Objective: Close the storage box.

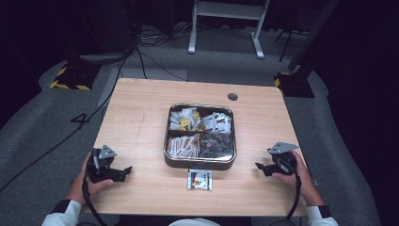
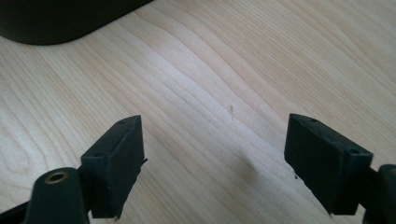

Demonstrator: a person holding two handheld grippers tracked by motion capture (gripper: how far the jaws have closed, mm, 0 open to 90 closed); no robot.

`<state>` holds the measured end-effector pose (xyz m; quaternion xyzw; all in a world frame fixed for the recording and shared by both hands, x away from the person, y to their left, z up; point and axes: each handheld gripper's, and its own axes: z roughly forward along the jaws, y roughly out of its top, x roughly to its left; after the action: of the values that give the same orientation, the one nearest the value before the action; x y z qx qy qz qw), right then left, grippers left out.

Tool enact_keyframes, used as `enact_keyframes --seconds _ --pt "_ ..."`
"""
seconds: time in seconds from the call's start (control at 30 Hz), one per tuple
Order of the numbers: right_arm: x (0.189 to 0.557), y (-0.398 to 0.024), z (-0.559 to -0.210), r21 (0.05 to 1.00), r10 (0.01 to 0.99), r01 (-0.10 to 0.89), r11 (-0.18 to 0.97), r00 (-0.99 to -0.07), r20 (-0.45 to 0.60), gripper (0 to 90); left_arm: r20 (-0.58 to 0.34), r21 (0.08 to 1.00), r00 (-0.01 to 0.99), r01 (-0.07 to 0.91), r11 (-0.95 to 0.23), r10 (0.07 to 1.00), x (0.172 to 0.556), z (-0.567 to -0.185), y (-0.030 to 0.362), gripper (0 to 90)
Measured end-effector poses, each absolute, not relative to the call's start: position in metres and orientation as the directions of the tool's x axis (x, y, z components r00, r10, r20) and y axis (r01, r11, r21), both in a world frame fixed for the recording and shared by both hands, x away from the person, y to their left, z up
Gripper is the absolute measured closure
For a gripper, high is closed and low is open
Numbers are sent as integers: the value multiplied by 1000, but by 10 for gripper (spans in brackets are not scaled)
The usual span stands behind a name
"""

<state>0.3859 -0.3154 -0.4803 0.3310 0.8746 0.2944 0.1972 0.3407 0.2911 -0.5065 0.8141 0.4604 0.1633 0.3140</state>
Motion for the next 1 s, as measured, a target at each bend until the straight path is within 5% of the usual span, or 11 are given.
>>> enact_keyframes --seconds 1.0 --pt "362 -358 -504 739 780 522 426 -626 -8 176 -23 664 520 647 -376 854 341 -507 291 1"
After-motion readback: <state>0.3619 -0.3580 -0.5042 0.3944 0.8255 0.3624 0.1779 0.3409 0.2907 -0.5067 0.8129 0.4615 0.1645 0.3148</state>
